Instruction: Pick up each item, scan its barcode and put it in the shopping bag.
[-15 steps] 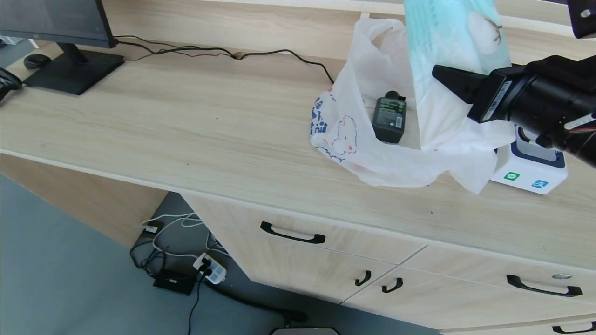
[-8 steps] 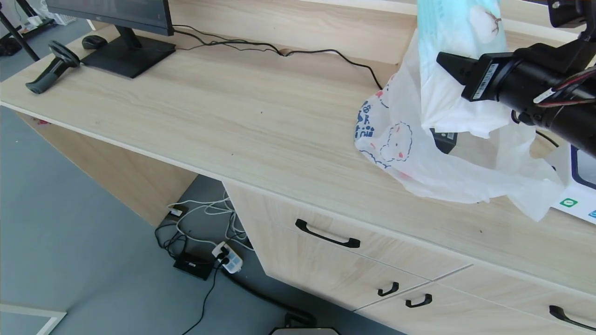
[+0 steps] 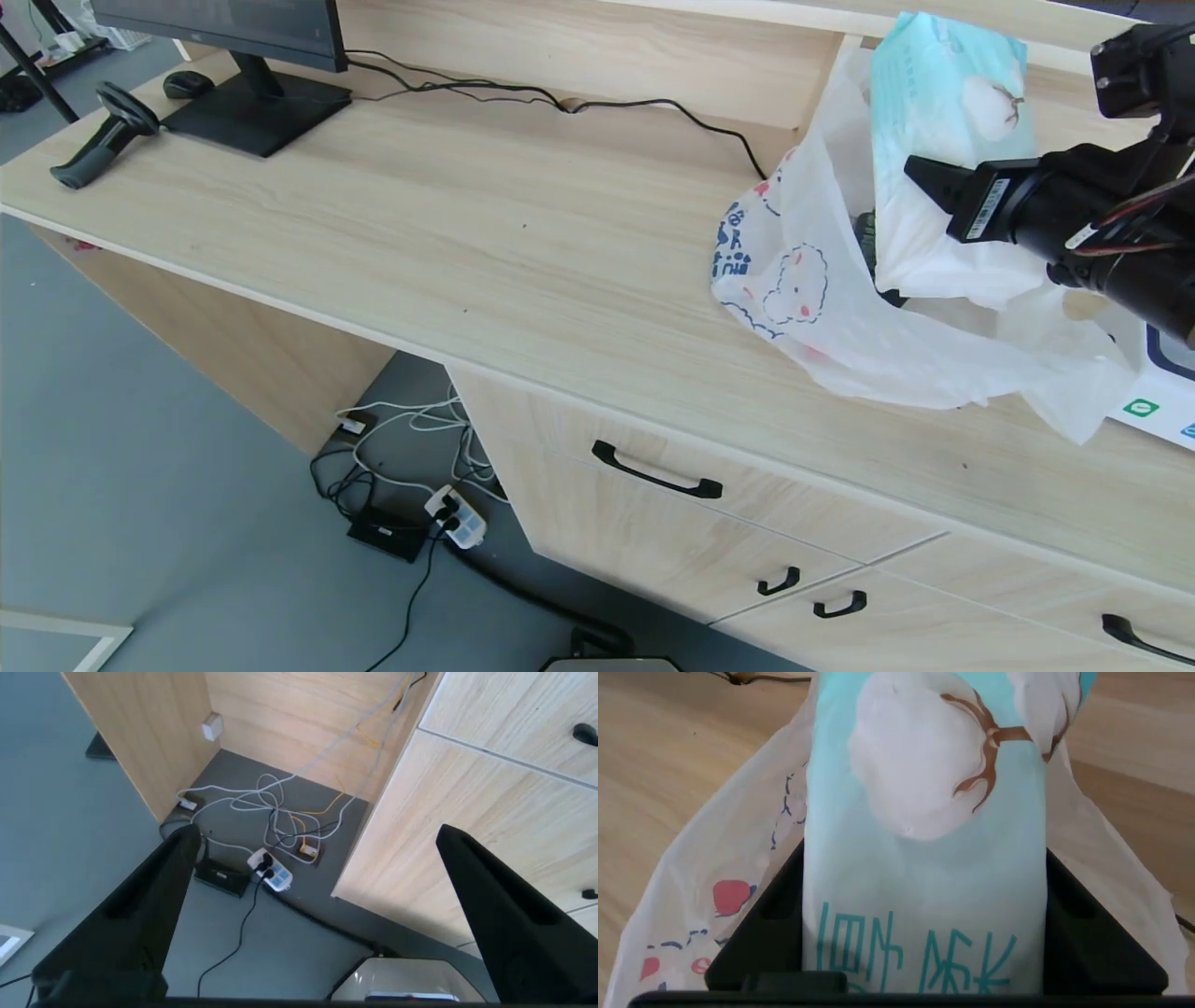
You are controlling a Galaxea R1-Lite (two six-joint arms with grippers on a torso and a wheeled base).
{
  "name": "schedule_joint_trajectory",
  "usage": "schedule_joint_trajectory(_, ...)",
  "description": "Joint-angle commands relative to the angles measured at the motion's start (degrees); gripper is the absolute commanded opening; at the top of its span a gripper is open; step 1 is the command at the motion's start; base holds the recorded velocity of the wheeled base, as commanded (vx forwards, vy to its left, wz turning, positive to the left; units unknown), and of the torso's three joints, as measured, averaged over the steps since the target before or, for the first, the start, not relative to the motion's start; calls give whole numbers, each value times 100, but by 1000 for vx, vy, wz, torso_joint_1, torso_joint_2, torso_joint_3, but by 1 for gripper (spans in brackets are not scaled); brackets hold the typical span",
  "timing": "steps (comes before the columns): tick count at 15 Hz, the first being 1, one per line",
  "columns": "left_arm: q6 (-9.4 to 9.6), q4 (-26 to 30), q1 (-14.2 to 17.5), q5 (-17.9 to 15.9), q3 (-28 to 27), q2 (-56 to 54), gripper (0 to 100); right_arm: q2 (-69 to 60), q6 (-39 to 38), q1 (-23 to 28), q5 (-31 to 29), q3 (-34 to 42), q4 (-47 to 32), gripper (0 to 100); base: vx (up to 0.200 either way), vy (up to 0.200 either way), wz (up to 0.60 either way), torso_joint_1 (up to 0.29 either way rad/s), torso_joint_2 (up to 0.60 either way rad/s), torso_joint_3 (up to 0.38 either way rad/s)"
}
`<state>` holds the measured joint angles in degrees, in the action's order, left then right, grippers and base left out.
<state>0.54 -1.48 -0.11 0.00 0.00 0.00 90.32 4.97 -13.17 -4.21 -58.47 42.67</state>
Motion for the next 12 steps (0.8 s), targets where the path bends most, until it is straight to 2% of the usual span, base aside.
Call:
schedule_joint_trajectory(1, -1, -2, 2, 0, 0, 9, 100, -6, -5, -2, -1, 248, 110, 0, 0, 0, 0, 0, 0, 0)
schedule_joint_trajectory(4, -1, -2, 2, 0, 0, 9, 100, 153, -32, -169, 7, 670, 778, 0, 0, 0, 0, 0, 0, 0)
schedule_joint_trajectory(7, 8, -2, 2, 0, 0, 9, 100, 153, -119, -485, 25, 1118, 875, 0, 0, 0, 0, 0, 0, 0)
schedule_joint_trajectory(12, 8, -11, 2, 0, 0, 9, 100, 205, -128, -459, -1, 1074, 989, 0, 0, 0, 0, 0, 0, 0)
